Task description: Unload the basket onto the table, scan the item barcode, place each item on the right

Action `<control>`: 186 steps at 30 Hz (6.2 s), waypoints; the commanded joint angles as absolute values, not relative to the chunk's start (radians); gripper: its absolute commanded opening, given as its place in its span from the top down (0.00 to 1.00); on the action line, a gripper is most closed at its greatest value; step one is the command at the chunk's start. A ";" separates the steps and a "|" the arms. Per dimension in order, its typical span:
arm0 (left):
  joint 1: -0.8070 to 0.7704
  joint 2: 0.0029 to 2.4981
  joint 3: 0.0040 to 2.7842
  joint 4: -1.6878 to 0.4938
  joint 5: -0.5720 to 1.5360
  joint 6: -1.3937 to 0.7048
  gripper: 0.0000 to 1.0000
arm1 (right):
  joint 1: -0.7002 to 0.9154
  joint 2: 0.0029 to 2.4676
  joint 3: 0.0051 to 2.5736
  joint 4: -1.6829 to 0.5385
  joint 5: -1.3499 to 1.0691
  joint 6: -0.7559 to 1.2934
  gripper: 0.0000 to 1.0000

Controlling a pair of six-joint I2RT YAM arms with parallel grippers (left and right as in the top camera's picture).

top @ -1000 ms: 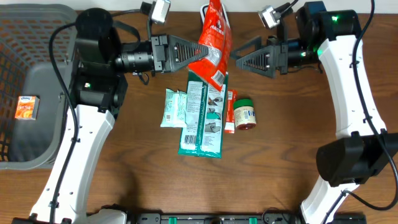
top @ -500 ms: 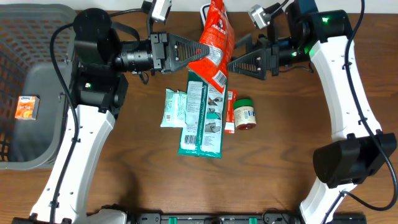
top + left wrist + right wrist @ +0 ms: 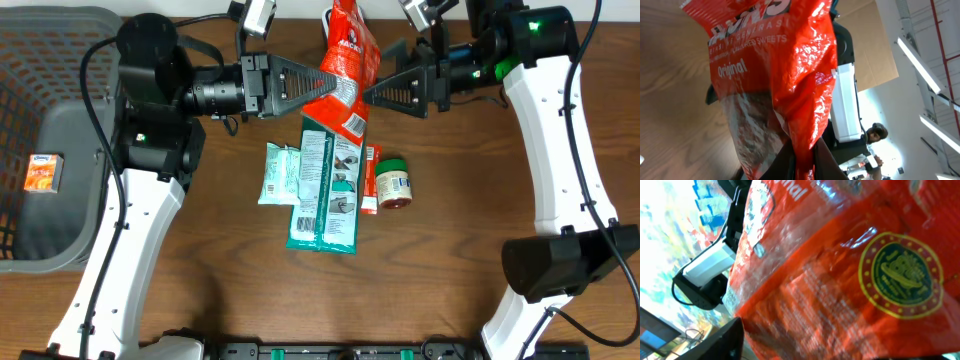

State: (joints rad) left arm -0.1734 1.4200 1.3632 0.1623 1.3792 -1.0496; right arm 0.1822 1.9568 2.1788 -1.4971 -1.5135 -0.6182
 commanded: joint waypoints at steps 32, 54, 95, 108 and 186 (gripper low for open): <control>-0.108 1.418 1.363 -0.396 0.795 -0.343 0.37 | 0.035 1.934 2.212 -1.615 -0.768 -0.336 0.99; -0.130 1.418 1.363 -0.770 0.449 -0.263 0.37 | -0.123 1.934 1.950 -1.665 -0.224 -0.012 0.20; -0.130 1.419 1.339 -0.971 0.167 -0.282 0.36 | -0.292 1.427 0.886 -0.832 -0.268 0.307 0.35; -0.130 1.419 1.339 -0.972 0.167 -0.282 0.36 | -0.282 1.488 0.622 -0.443 -0.257 0.322 0.48; -0.130 1.420 1.339 -0.944 0.168 -0.286 0.35 | 0.115 1.799 1.039 -0.723 0.929 0.121 0.99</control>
